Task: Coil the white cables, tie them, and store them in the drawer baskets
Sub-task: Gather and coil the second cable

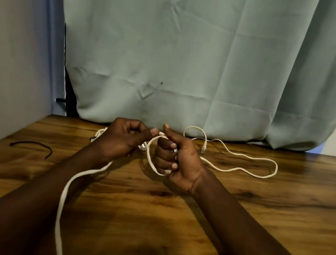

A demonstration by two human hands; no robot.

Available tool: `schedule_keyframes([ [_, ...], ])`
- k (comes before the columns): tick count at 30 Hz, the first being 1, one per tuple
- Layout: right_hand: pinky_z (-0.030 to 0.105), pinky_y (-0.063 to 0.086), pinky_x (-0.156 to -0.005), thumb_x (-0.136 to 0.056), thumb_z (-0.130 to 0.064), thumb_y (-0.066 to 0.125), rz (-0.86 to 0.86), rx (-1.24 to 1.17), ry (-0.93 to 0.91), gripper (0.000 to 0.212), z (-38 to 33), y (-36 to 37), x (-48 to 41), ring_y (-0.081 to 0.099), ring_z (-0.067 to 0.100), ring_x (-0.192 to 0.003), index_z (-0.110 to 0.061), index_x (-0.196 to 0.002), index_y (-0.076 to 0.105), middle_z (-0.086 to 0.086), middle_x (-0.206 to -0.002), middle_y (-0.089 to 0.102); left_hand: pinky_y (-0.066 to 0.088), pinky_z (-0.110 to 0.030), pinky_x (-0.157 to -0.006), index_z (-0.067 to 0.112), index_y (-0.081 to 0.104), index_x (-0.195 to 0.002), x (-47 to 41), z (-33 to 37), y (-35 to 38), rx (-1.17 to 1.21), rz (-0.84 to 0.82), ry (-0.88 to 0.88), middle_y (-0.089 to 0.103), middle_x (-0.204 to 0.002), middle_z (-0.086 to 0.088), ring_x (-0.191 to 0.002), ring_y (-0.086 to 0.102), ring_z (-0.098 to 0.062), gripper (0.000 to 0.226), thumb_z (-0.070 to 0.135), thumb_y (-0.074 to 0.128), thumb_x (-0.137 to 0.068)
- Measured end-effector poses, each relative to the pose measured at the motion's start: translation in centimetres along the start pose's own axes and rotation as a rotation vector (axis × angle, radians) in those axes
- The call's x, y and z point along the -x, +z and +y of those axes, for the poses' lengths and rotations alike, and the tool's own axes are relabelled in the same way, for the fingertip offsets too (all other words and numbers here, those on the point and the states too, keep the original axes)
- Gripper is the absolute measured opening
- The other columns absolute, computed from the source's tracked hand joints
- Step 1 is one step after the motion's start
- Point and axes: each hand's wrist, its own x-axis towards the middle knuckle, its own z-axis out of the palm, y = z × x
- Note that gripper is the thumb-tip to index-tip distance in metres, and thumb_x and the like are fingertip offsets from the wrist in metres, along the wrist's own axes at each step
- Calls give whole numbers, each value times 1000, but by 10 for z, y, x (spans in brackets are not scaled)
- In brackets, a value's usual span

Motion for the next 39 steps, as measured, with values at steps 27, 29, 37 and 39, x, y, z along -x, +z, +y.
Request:
schedule_keyframes([
  [27,31,40,-67,-94,-61,48,316,-433,-466,57,-55,-47,34,43,17,-62,-5,-98,54,4,-71,45,48,-26,-59,26,79,-101,5,-6,9,-447,-281,-112,73,-78,7,-64,61,-5,14,31,66,-100],
  [29,32,39,-69,-91,-65,50,355,-480,-512,56,-55,-49,34,42,18,-65,-9,-88,51,6,-73,45,53,-31,-72,39,73,-103,8,-3,15,-757,-309,55,72,-87,13,-82,67,-7,14,39,59,-101],
  [37,32,34,-61,-93,-68,50,592,-152,-507,55,-49,-56,28,40,17,-61,-14,-80,46,5,-71,42,37,-24,-63,29,63,-106,18,21,54,-1070,-557,239,61,-91,13,-85,55,-8,10,34,58,-99],
  [39,32,33,-60,-97,-65,46,686,117,-473,52,-41,-46,20,40,17,-58,-16,-80,47,5,-66,44,41,-26,-63,28,65,-103,18,20,53,-1034,-575,264,64,-88,11,-84,58,-8,11,36,58,-98],
])
